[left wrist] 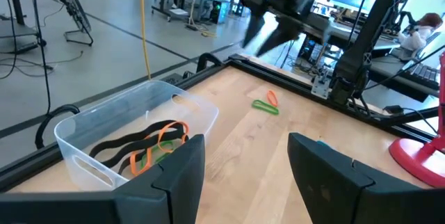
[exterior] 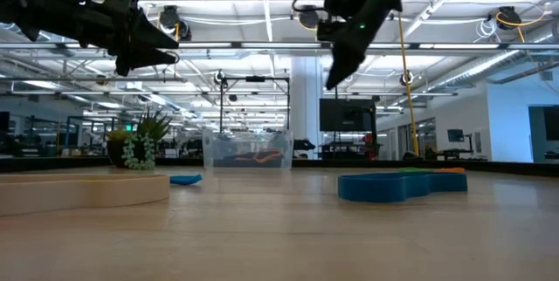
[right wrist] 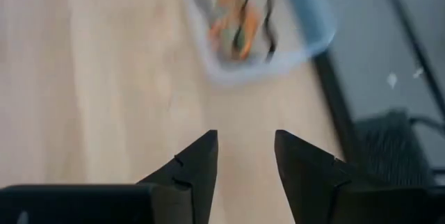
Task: Pick and place rubber bands into bin
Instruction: Put the green rubber band into the transparent bin
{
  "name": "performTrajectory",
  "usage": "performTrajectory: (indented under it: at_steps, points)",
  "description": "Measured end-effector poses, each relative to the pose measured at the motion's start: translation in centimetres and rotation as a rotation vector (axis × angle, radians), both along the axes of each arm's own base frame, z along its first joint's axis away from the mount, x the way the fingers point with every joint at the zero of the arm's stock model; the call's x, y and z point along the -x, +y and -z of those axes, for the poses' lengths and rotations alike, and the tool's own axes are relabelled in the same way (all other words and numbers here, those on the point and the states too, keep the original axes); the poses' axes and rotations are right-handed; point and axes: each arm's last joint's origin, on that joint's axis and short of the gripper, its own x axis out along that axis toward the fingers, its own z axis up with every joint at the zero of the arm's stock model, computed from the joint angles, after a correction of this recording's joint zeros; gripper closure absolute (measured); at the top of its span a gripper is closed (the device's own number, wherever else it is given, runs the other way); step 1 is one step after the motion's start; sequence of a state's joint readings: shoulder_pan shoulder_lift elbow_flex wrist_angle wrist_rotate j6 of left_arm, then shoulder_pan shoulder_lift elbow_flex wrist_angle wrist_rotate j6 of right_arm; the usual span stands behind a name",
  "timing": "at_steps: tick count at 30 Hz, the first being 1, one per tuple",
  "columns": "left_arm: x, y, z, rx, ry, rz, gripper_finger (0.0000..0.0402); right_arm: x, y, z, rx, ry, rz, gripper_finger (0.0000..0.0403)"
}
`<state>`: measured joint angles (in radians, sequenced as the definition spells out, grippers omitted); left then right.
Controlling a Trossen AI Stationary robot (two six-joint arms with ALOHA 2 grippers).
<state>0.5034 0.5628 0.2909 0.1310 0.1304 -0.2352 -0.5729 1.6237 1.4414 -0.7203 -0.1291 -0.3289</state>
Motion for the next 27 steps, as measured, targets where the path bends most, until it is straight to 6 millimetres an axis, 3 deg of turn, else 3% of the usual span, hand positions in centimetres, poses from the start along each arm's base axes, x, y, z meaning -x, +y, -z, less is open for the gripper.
performTrajectory:
  at_steps: [6, 13, 20, 27]
  points:
    - [0.0, 0.0, 0.0, -0.002, 0.000, 0.000, 0.0188, 2.8, 1.2, 1.0, -0.104, 0.173, 0.000, 0.0268]
    - [0.0, 0.0, 0.0, -0.003, 0.001, 0.001, 0.0188, 5.2, 1.5, 5.6, -0.178, 0.277, 0.226, 0.0273]
    - [0.0, 0.0, 0.0, -0.003, 0.001, 0.001, 0.0188, 6.8, 1.1, 10.8, -0.095, 0.255, 0.440, 0.0273]
    - [0.0, 0.0, 0.0, 0.009, -0.004, -0.001, 0.0188, 8.4, 0.9, 12.6, -0.158, 0.242, 0.624, 0.0273]
